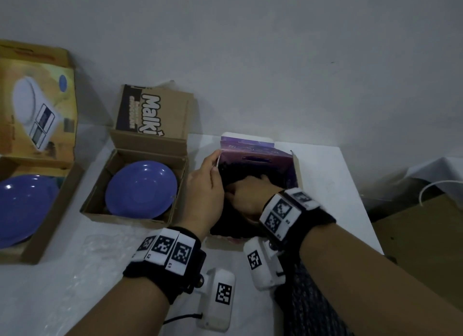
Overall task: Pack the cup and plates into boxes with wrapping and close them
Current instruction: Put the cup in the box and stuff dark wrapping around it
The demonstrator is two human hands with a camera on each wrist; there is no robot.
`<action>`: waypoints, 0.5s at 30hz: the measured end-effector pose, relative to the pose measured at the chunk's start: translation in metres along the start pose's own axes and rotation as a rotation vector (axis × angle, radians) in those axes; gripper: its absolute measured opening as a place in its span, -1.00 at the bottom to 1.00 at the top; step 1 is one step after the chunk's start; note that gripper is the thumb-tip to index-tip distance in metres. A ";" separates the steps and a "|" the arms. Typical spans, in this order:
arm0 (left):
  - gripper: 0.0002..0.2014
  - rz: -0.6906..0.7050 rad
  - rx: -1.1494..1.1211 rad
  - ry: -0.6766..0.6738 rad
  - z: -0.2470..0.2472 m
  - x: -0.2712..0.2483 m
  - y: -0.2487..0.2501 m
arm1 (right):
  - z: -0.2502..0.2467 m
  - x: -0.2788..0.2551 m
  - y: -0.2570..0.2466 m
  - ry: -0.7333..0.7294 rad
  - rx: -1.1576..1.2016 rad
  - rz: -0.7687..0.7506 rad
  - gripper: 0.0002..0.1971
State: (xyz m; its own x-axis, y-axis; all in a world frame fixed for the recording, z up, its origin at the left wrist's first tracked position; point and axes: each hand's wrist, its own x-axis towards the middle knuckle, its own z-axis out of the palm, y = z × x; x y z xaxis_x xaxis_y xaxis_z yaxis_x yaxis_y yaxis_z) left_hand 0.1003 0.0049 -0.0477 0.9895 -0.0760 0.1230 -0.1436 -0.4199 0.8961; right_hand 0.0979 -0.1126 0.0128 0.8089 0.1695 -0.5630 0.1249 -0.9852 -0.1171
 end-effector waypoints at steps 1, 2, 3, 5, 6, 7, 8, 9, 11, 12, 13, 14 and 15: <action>-0.59 0.004 0.019 0.000 -0.001 0.000 0.000 | 0.003 -0.002 0.000 0.009 0.007 -0.009 -0.61; -0.57 0.013 0.033 0.001 -0.002 0.001 0.001 | 0.004 -0.005 0.001 0.078 0.012 -0.021 -0.63; -0.56 0.028 0.046 0.003 -0.002 0.001 0.001 | 0.002 -0.010 0.004 0.205 0.008 -0.018 -0.68; -0.55 0.050 0.089 0.010 -0.002 0.001 0.002 | -0.003 -0.022 0.015 0.520 -0.051 0.072 -0.73; -0.56 0.056 0.112 0.017 -0.002 0.001 0.003 | -0.005 -0.030 0.023 0.631 -0.090 0.156 -0.71; -0.57 0.059 0.125 0.021 -0.002 0.000 0.003 | -0.005 -0.038 0.031 0.681 -0.114 0.244 -0.69; -0.57 0.055 0.127 0.022 -0.001 0.000 0.004 | -0.003 -0.045 0.039 0.677 -0.113 0.320 -0.68; -0.57 0.055 0.126 0.024 -0.001 0.000 0.005 | 0.000 -0.050 0.048 0.666 -0.061 0.364 -0.68; -0.59 0.071 0.128 0.033 -0.001 -0.001 0.007 | 0.009 -0.056 0.066 0.669 0.172 0.383 -0.71; -0.59 0.082 0.136 0.039 -0.001 -0.001 0.008 | 0.014 -0.057 0.073 0.675 0.299 0.380 -0.72; -0.60 0.093 0.145 0.046 -0.001 -0.001 0.008 | 0.018 -0.058 0.077 0.694 0.412 0.379 -0.73; -0.60 0.103 0.157 0.051 -0.001 -0.001 0.009 | 0.022 -0.059 0.080 0.719 0.521 0.388 -0.73; -0.60 0.111 0.172 0.055 -0.001 -0.001 0.009 | 0.026 -0.060 0.082 0.747 0.632 0.399 -0.73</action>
State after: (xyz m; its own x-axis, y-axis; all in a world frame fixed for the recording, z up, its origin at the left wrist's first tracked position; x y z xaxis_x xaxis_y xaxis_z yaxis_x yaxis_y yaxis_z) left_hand 0.0979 0.0024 -0.0390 0.9661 -0.0827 0.2447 -0.2482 -0.5600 0.7904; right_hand 0.0449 -0.2028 0.0157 0.9002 -0.4342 -0.0331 -0.3765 -0.7378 -0.5602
